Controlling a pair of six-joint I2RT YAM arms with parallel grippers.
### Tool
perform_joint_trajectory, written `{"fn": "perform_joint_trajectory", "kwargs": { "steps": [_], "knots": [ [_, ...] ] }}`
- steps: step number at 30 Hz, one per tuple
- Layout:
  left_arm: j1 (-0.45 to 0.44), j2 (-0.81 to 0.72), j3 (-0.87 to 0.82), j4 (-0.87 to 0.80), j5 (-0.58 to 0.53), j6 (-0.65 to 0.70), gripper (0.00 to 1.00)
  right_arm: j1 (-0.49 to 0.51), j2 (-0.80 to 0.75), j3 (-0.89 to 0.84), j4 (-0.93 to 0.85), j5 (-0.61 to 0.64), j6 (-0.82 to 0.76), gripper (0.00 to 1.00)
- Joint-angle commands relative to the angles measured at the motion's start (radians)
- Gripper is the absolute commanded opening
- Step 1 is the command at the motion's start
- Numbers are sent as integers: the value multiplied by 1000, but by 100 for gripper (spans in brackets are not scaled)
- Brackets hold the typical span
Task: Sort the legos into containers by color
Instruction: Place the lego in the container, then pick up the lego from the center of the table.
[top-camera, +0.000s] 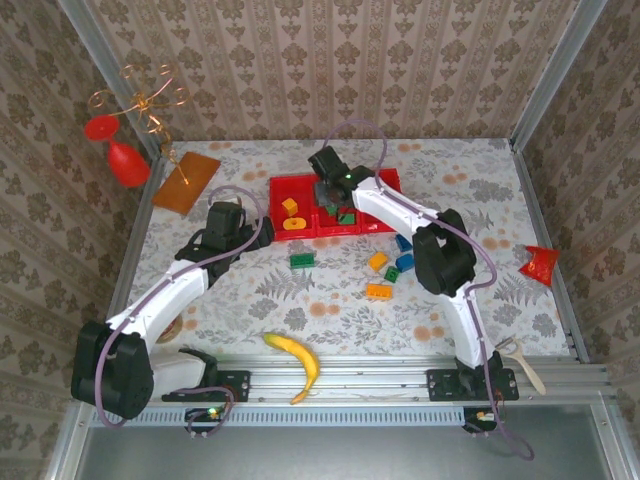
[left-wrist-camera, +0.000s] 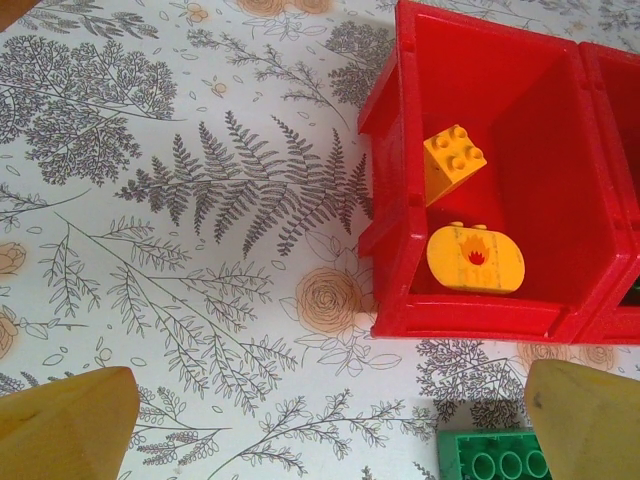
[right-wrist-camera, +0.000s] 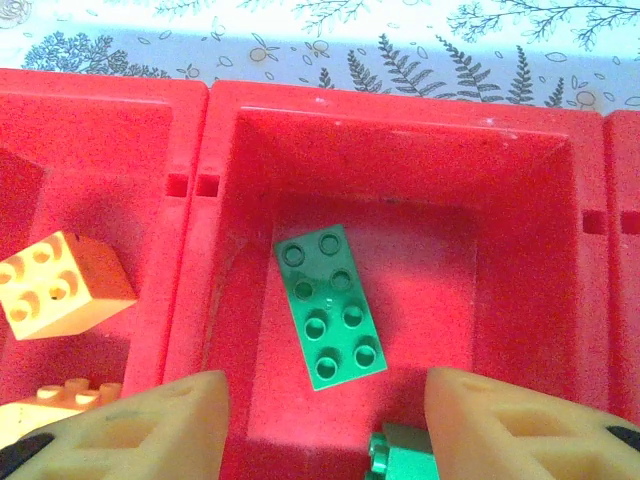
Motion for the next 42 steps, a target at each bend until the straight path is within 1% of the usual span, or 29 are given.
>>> {"fn": "perform_joint_trajectory", "kwargs": {
  "steps": [1, 7, 14, 17, 24, 28, 32, 36, 42],
  "knots": [
    [9, -26, -12, 3, 7, -27, 100, -3, -132, -55, -5, -1, 5, 58],
    [9, -28, -14, 5, 7, -30, 100, -3, -302, -250, 20, 11, 39, 63],
    [12, -28, -17, 7, 8, -31, 100, -9, -492, -463, -16, 58, 81, 71],
    [15, -29, -19, 8, 9, -35, 100, -23, -560, -541, -50, 68, 94, 75],
    [23, -27, -21, 13, 14, -36, 100, -91, -675, -679, -123, 69, 125, 80],
    [26, -23, -18, 15, 21, -40, 100, -142, -691, -711, -148, 49, 121, 82],
    [27, -19, -15, 16, 28, -43, 100, -190, -664, -708, -171, 18, 89, 83],
    [27, -14, -15, 17, 32, -47, 100, -241, -595, -687, -177, -44, 34, 83],
    [29, -12, -15, 15, 36, -50, 100, -272, -488, -657, -156, -67, -38, 80]
  ]
}}
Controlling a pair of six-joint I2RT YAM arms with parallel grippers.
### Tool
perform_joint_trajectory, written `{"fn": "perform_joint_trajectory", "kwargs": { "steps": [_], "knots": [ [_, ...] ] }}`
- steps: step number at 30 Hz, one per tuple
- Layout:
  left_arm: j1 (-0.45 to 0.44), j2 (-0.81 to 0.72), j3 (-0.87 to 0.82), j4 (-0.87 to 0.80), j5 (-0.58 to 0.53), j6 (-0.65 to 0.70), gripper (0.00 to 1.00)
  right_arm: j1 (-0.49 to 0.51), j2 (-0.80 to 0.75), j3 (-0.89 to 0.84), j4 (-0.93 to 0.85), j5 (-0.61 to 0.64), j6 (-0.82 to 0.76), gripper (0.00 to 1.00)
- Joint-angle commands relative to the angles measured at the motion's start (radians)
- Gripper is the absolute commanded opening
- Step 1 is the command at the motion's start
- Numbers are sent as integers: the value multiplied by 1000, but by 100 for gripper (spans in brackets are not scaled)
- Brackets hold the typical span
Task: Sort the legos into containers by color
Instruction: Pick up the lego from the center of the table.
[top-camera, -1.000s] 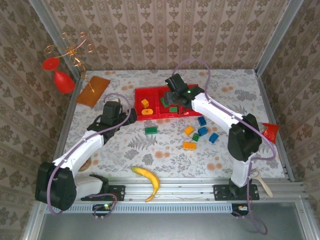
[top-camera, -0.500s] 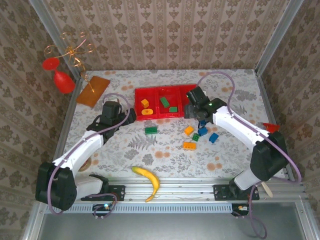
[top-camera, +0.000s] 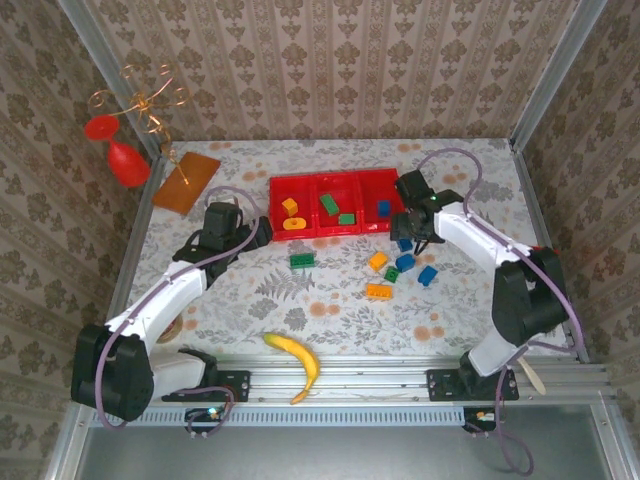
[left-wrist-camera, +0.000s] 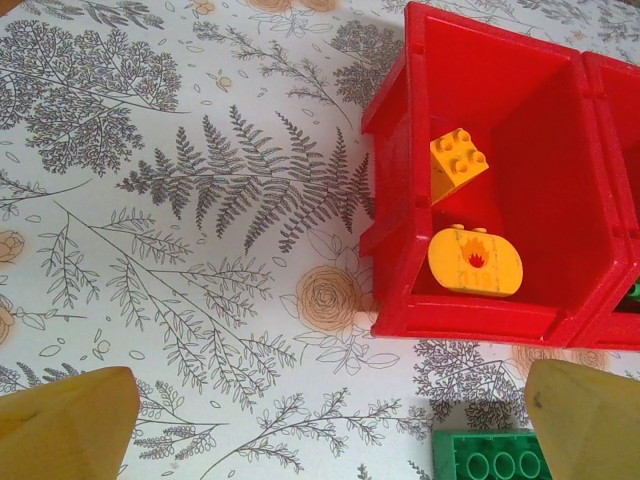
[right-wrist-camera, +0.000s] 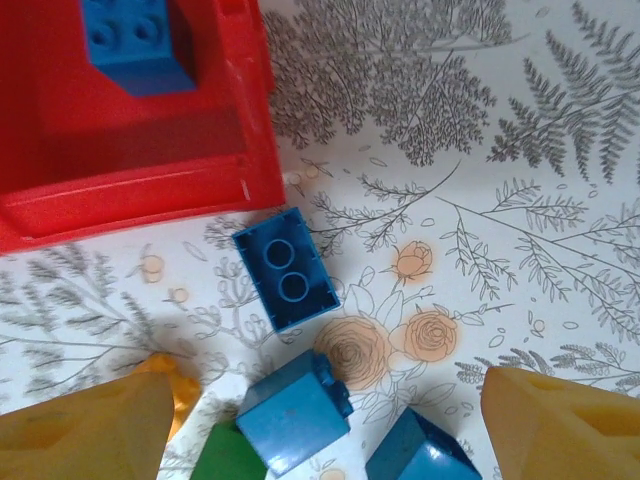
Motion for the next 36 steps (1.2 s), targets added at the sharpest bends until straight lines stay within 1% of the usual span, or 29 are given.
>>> {"fn": "perform_joint_trajectory", "kwargs": {
  "steps": [1, 5, 10, 17, 23, 30, 36],
  "knots": [
    [10, -5, -7, 13, 10, -25, 100, -13, 49, 35, -9, -39, -64, 79],
    [10, -5, -10, 13, 10, -26, 100, -26, 102, 33, 29, -64, -76, 77],
    [12, -6, -12, 13, 10, -29, 100, -39, 178, 48, 50, -98, -75, 72],
    [13, -7, -16, 10, 10, -31, 100, -47, 224, 56, 77, -110, -74, 70],
    [15, -7, -18, 12, 12, -34, 100, -63, 252, 61, 97, -131, -76, 66],
    [15, -7, -19, 12, 13, -36, 100, -74, 282, 64, 110, -152, -77, 58],
    [15, -6, -21, 13, 12, -37, 100, -75, 278, 55, 111, -154, -71, 49]
  ]
}}
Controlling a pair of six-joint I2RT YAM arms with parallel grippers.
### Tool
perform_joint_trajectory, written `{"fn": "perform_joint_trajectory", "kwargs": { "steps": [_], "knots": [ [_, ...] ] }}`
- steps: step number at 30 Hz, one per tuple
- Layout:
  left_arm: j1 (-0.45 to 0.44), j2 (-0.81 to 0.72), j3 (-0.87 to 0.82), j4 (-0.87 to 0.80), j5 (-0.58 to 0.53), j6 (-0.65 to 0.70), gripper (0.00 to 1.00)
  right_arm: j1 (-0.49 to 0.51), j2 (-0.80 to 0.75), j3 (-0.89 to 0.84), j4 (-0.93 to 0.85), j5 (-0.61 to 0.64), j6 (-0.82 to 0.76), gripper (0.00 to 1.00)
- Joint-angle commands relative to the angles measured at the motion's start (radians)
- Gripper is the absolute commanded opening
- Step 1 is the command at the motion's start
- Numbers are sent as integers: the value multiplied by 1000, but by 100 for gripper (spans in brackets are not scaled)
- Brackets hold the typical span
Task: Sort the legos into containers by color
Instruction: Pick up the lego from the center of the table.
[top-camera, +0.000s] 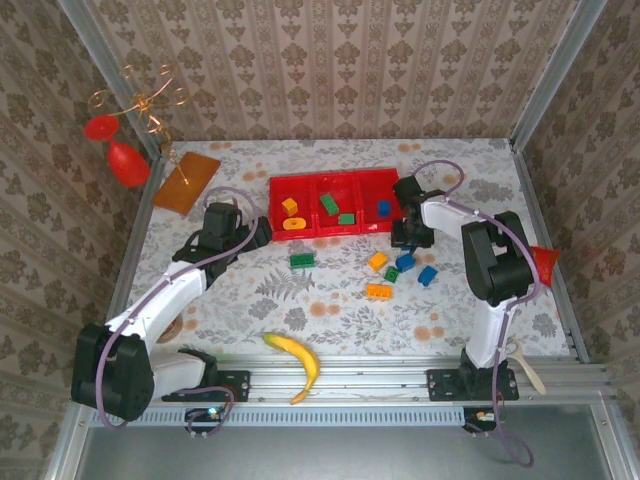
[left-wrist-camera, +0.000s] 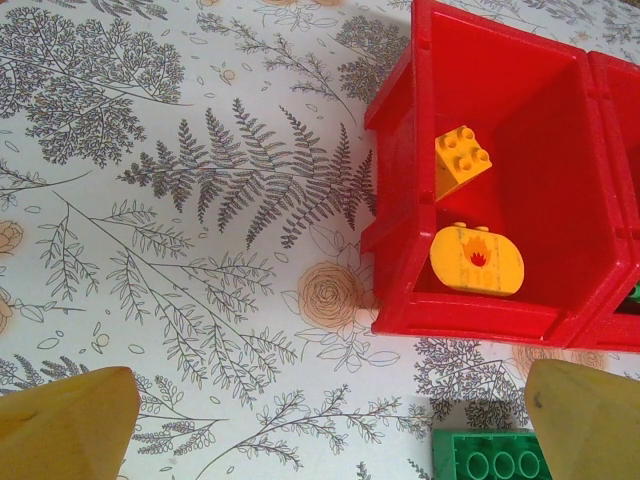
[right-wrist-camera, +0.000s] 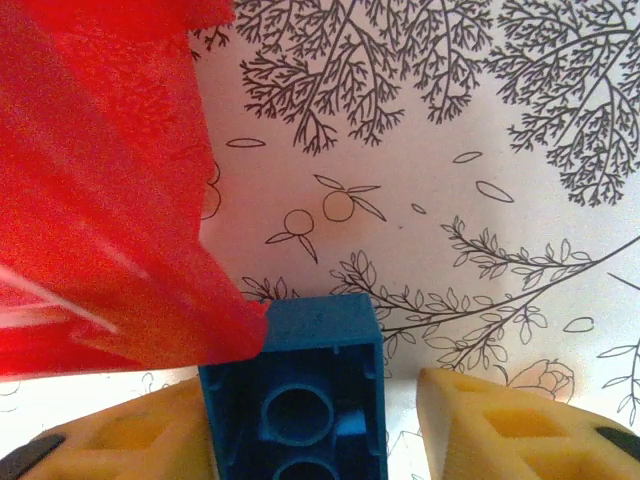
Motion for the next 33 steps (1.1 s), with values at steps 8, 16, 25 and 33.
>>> {"fn": "perform_joint_trajectory", "kwargs": {
  "steps": [8, 16, 25, 33],
  "knots": [
    [11, -4, -14, 16, 12, -21, 100, -4, -32, -32, -9, 26, 34, 34],
    [12, -5, -15, 16, 14, -21, 100, -28, -107, -93, -17, 91, 72, 26],
    [13, -6, -17, 16, 14, -23, 100, -52, -215, -126, -47, 128, 107, 21],
    [13, -6, -18, 23, 16, -23, 100, -41, -337, -122, -57, 99, 138, 21]
  ]
}}
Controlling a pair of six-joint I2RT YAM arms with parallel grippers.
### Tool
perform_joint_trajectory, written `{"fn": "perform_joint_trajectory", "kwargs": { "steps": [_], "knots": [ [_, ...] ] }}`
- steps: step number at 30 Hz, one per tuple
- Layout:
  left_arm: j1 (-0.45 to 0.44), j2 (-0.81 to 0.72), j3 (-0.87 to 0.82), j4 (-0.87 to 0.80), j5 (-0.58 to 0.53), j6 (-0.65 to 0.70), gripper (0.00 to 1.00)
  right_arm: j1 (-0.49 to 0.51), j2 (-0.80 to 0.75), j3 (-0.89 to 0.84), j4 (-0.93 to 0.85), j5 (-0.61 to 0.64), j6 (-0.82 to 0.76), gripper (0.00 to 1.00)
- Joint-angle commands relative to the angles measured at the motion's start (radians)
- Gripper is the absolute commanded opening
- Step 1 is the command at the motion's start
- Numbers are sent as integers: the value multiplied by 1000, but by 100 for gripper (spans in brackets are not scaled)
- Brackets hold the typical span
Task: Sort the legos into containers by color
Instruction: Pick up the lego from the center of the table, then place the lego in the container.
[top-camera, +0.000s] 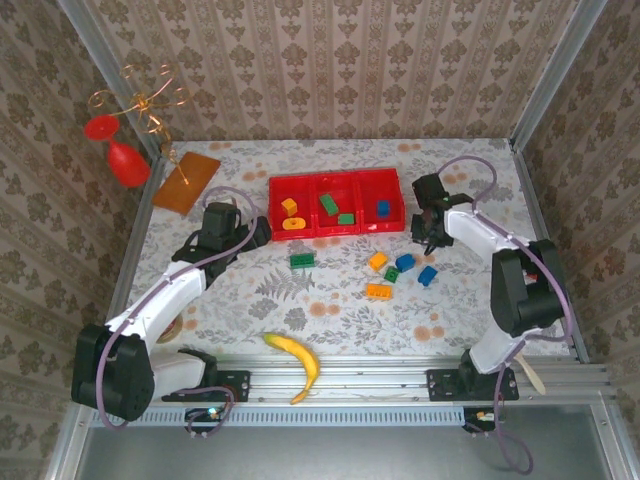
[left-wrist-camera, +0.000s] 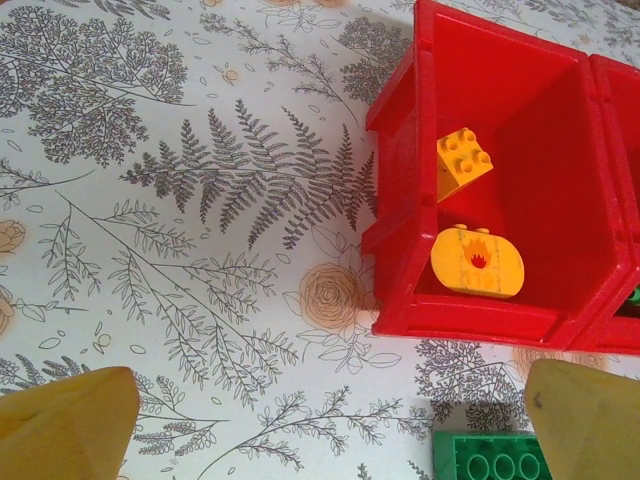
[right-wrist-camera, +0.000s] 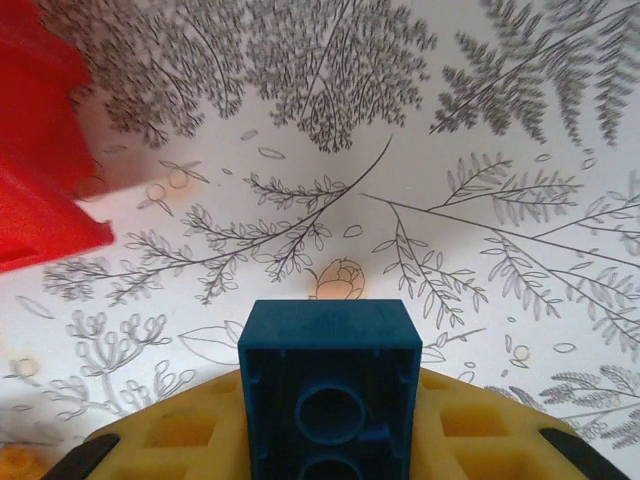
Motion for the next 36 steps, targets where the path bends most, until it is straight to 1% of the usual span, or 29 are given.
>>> {"fn": "perform_joint_trajectory", "kwargs": {
  "steps": [1, 7, 13, 21, 28, 36],
  "knots": [
    [8, -7, -18, 21, 11, -20, 100, 12, -65, 0, -23, -5, 32, 21],
    [9, -7, -19, 24, 14, -21, 100, 55, -101, 33, -2, -34, 42, 22],
    [9, -11, -21, 25, 18, -20, 100, 119, -51, 116, 9, -32, 16, 22],
    [10, -31, -29, 20, 19, -22, 100, 171, 117, 291, -4, -22, -48, 22],
    [12, -48, -30, 11, 18, -20, 100, 172, 252, 429, -9, -9, -88, 24],
    [13, -60, -40, 6, 17, -23, 100, 169, 345, 519, -12, 8, -108, 27]
  ]
}}
